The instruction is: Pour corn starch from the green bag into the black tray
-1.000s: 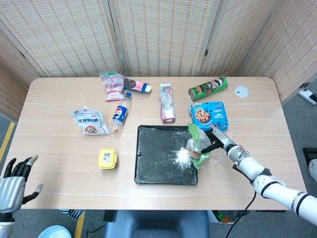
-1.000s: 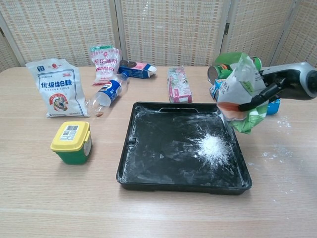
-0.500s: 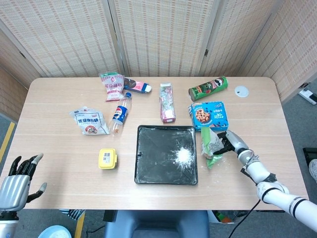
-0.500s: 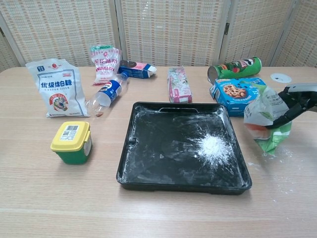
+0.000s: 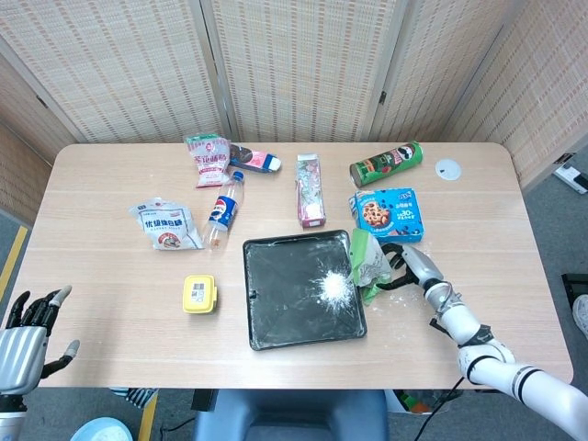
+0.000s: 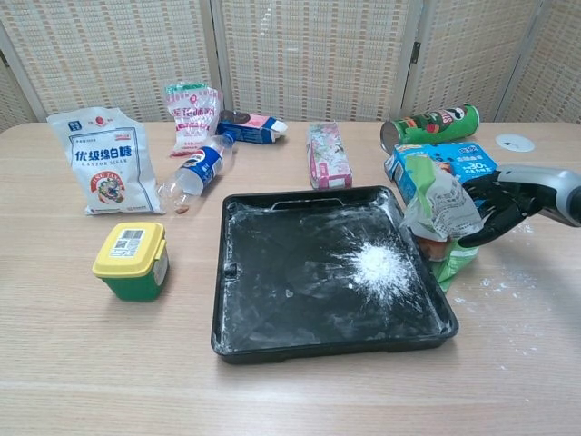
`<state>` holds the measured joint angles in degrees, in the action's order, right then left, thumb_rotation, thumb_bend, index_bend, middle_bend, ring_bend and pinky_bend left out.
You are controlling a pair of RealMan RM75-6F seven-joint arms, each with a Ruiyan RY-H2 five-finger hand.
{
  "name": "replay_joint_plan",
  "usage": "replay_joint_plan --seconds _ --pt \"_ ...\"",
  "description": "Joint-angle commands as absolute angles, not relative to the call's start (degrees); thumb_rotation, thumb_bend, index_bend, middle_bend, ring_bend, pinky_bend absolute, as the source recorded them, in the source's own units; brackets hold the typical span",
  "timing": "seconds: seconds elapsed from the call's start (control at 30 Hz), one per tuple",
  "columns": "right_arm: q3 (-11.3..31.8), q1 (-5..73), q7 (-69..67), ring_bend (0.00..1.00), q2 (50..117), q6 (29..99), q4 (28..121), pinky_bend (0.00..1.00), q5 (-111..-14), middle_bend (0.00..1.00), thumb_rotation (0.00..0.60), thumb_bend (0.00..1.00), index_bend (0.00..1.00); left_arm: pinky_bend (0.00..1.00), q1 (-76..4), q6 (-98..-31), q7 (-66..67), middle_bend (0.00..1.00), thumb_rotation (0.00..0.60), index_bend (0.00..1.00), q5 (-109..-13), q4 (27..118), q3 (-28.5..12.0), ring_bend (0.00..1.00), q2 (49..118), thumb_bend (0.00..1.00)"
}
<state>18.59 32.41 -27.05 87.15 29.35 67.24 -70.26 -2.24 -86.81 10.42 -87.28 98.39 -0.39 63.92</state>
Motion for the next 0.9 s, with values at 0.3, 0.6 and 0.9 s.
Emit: replay_joint_plan --seconds 0.3,0.6,0.9 --pt "14.2 30.6 -38.8 0.19 83.2 35.3 68.2 0.21 -79.4 0.09 0.6 0.16 0.03 0.0 -2.8 -86.5 10.7 0.18 0.6 0.11 -87.8 98.7 -0.6 0.2 64.0 0.35" --pt "10.5 26.0 -38.2 0.2 77.3 48.4 73.0 0.21 -84.9 0.12 0.6 0.16 0.02 0.0 -3.4 -86.0 10.5 0.18 0.6 0.11 -87.9 98.3 -0.9 0.2 64.6 0.35" --pt "7.2 14.8 -17.8 0.25 65.8 66.0 86.3 0.28 -83.7 0.19 0.6 0.16 0.12 0.0 -4.1 -86.0 11.0 0.18 0.6 0.11 -87.4 97.2 -1.8 0.2 66.1 0.35"
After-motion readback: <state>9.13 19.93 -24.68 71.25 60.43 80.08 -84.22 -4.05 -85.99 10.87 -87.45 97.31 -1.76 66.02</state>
